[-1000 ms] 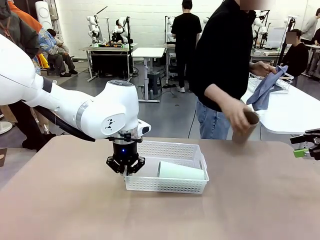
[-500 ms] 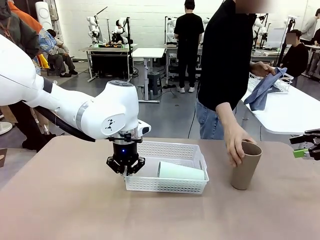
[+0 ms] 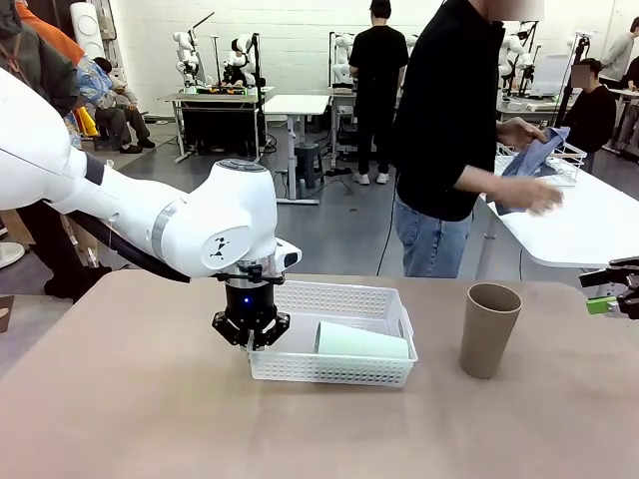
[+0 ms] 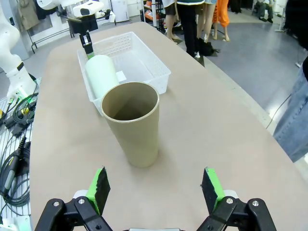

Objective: Clean and organize the cups into the basket.
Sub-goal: Pick up the Reusable plastic cup from the right side of the table and stack it inside the Organizing basket in the center of the table.

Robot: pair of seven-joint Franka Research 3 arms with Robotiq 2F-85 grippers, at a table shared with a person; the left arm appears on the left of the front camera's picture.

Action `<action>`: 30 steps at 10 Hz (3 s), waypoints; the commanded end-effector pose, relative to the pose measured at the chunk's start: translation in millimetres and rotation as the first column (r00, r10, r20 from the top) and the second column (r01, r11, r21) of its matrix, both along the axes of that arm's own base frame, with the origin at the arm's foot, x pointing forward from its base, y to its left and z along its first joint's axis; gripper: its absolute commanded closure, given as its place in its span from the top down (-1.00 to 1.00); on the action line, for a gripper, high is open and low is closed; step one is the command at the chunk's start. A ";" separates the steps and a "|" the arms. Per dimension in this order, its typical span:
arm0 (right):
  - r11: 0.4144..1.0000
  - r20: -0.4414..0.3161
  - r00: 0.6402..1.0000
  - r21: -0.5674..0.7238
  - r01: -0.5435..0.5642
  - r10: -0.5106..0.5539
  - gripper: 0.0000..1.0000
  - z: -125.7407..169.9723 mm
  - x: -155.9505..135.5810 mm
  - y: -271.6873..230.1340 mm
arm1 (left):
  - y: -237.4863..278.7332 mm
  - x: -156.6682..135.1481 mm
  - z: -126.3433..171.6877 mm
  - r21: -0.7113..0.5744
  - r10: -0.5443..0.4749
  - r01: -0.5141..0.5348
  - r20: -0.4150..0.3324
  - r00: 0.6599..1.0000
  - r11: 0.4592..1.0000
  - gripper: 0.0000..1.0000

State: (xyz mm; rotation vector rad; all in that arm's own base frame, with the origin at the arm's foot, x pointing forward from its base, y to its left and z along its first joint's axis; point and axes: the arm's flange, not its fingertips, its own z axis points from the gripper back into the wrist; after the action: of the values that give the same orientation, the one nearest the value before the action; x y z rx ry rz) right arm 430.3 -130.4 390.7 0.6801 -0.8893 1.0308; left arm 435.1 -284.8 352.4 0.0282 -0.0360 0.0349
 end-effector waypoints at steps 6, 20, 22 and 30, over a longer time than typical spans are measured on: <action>0.984 -0.008 0.989 0.104 -0.145 0.147 1.00 -10.4 8.7 12.8 | -0.3 -0.8 -1.8 0.005 -0.001 0.001 -0.002 1.000 1.000 -1.00; 0.941 -0.006 0.944 0.088 -0.327 0.329 1.00 -110.8 46.0 61.7 | -0.3 -0.8 -1.8 0.005 -0.001 0.001 -0.002 1.000 1.000 -1.00; 0.941 -0.006 0.944 0.088 -0.327 0.329 1.00 -110.8 46.0 61.7 | -0.3 -0.8 -1.8 0.005 -0.001 0.001 -0.002 1.000 1.000 -1.00; 0.919 -0.032 0.920 0.069 -0.388 0.391 1.00 -136.1 59.7 85.3 | -0.3 -0.8 -1.8 0.005 -0.001 0.001 -0.002 1.000 1.000 -1.00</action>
State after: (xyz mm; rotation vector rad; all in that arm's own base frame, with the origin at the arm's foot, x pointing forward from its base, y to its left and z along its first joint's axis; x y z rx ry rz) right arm 481.2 -44.7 259.0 0.9754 -0.7737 1.3284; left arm 435.1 -284.8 352.4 0.0283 -0.0360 0.0348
